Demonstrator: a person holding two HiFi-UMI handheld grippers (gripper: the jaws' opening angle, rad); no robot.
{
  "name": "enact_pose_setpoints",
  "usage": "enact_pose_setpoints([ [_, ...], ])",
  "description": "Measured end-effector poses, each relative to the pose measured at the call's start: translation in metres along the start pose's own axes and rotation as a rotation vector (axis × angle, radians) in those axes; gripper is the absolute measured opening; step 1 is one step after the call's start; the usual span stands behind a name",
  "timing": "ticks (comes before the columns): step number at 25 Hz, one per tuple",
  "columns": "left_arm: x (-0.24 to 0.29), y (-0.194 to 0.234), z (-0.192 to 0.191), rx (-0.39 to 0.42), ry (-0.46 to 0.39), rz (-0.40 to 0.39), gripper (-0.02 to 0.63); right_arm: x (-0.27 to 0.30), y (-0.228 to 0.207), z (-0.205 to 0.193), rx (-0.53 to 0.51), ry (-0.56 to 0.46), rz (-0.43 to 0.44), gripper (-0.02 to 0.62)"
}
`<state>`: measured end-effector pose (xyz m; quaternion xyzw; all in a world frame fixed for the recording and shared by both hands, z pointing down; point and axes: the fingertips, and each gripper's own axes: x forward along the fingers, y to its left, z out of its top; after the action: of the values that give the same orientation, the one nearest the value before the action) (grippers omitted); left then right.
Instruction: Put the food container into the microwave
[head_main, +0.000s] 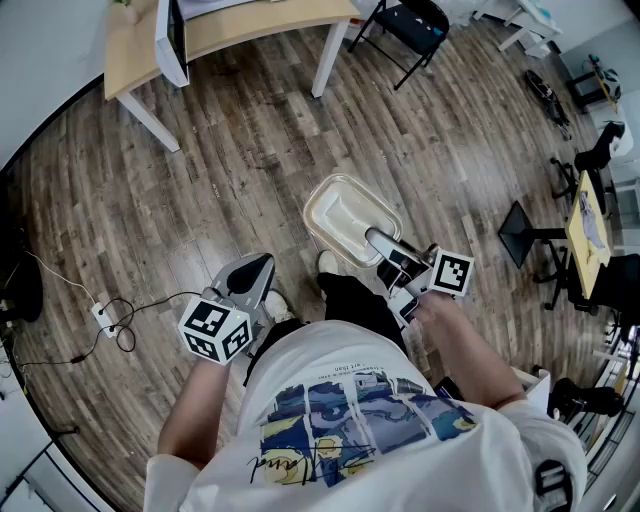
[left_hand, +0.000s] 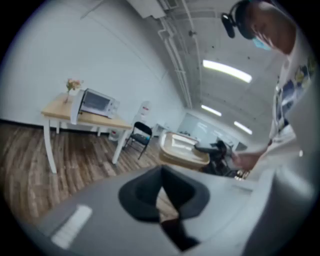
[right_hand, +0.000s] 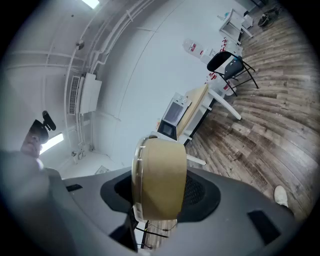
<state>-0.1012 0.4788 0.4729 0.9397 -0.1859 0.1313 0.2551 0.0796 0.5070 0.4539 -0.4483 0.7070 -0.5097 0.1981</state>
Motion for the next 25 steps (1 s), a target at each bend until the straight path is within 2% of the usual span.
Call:
enact_pose_setpoints([
  [4, 0.0, 0.005, 0.01, -0.132, -0.059, -0.02, 0.006, -0.01, -0.009, -0.005, 0.028, -0.02, -0.011, 0.192],
  [8, 0.01, 0.006, 0.018, -0.133, -0.099, 0.04, 0.006, -0.01, -0.02, 0.007, 0.023, -0.013, 0.019, 0.192],
  [12, 0.052, -0.003, 0.038, -0.141, -0.11, 0.094, 0.006, -0.012, -0.035, 0.053, 0.037, 0.005, 0.057, 0.192],
  [15, 0.094, -0.013, 0.061, -0.126, -0.123, 0.095, 0.008, -0.016, -0.053, 0.093, 0.049, 0.013, 0.075, 0.192],
  [19, 0.139, -0.018, 0.083, -0.037, -0.101, 0.142, 0.008, -0.016, -0.075, 0.137, 0.04, 0.04, 0.095, 0.192],
  [22, 0.163, -0.023, 0.095, 0.013, -0.091, 0.171, 0.008, -0.015, -0.093, 0.157, 0.044, 0.078, 0.094, 0.192],
  [25, 0.174, -0.022, 0.107, 0.007, -0.094, 0.189, 0.008, -0.001, -0.109, 0.171, 0.054, 0.117, 0.096, 0.192],
])
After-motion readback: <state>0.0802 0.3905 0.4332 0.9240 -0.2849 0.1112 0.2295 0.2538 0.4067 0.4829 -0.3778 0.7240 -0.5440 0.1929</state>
